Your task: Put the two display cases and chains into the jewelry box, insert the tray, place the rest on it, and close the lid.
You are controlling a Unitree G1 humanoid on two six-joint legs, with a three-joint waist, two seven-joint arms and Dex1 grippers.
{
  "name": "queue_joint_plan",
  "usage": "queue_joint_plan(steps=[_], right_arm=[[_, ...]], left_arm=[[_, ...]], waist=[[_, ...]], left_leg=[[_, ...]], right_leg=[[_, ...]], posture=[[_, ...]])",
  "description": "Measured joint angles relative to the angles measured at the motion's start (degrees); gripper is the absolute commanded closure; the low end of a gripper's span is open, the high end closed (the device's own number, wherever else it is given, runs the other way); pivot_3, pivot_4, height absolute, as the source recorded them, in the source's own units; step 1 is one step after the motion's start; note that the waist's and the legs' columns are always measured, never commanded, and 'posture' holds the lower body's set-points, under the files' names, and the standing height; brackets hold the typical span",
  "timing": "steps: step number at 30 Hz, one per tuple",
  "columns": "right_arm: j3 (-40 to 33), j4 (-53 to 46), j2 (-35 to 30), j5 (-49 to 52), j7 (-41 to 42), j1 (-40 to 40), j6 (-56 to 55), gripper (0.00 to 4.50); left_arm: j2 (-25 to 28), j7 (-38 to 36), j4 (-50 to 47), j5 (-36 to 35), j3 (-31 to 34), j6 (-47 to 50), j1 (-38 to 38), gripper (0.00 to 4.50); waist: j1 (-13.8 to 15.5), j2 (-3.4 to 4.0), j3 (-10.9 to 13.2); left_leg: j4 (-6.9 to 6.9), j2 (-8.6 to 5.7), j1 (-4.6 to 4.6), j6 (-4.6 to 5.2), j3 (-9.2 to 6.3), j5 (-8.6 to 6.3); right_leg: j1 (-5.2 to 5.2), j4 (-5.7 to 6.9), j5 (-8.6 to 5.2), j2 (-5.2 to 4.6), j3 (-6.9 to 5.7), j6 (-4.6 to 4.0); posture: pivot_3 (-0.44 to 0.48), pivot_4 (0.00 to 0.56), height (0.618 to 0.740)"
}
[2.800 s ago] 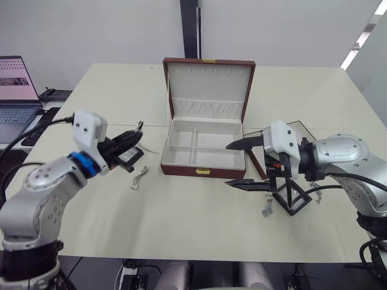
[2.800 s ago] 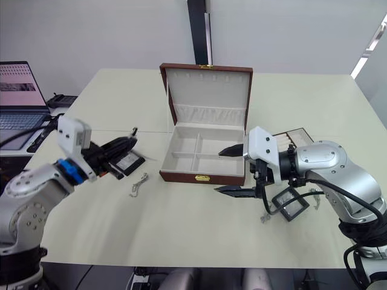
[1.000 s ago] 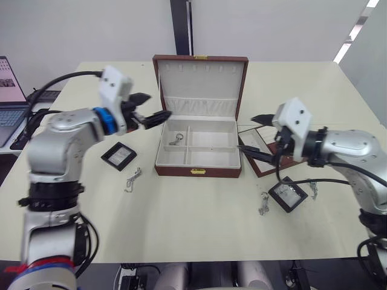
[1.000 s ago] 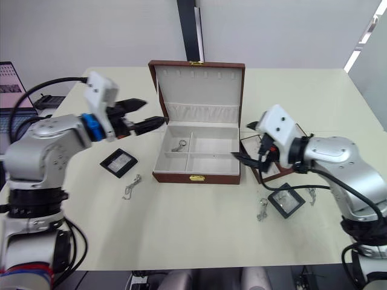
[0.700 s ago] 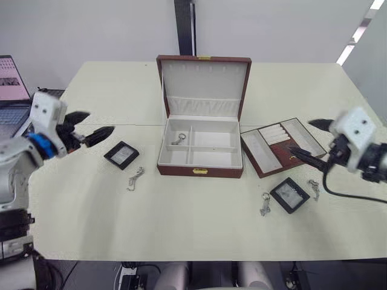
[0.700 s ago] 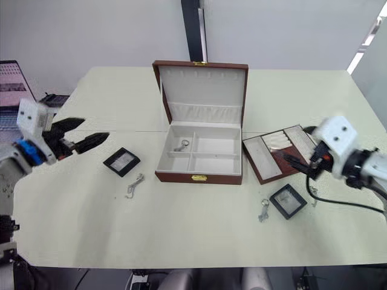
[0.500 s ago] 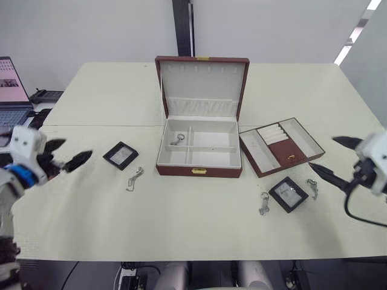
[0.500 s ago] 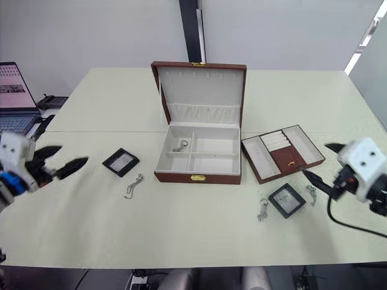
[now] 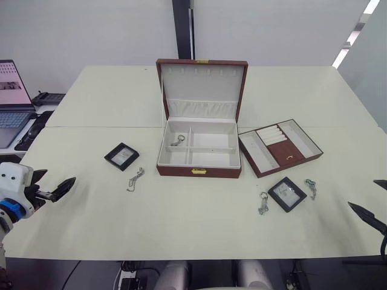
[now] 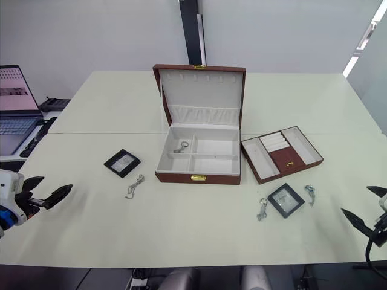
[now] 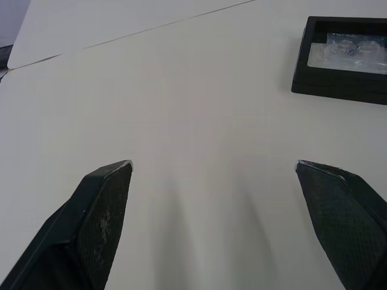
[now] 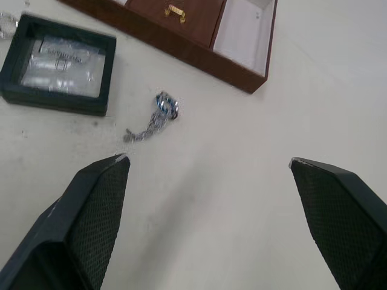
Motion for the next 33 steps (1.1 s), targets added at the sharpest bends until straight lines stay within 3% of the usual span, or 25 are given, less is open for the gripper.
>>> queue_joint_plan(steps=[10, 33], right_arm=[[-0.04, 0.87, -1.53, 2.45, 2.80, 1.90, 1.92, 0.00], [0.52, 1.54, -1.95, 2.38, 3.47, 2.26, 1.93, 0.00]], left_arm=[[-0.05, -3.14, -1.12, -1.93, 0.51, -0.04, 6.17, 0.03], [-0.09, -5.61, -3.56, -3.58, 0.48, 0.93, 7.10, 0.03]], waist=[[0.02, 0.01, -0.01], [0.08, 0.19, -0.36]], left_leg=[[0.01, 0.05, -0.01, 0.04, -0.02, -0.02], [-0.02, 0.05, 0.02, 0.05, -0.02, -0.03]], right_leg=[[0.02, -0.02, 0.00, -0.03, 0.00, 0.00], [0.07, -0.08, 0.00, -0.02, -0.02, 0.00]], posture=[[0.000, 0.150, 0.740], [0.000, 0.150, 0.740]])
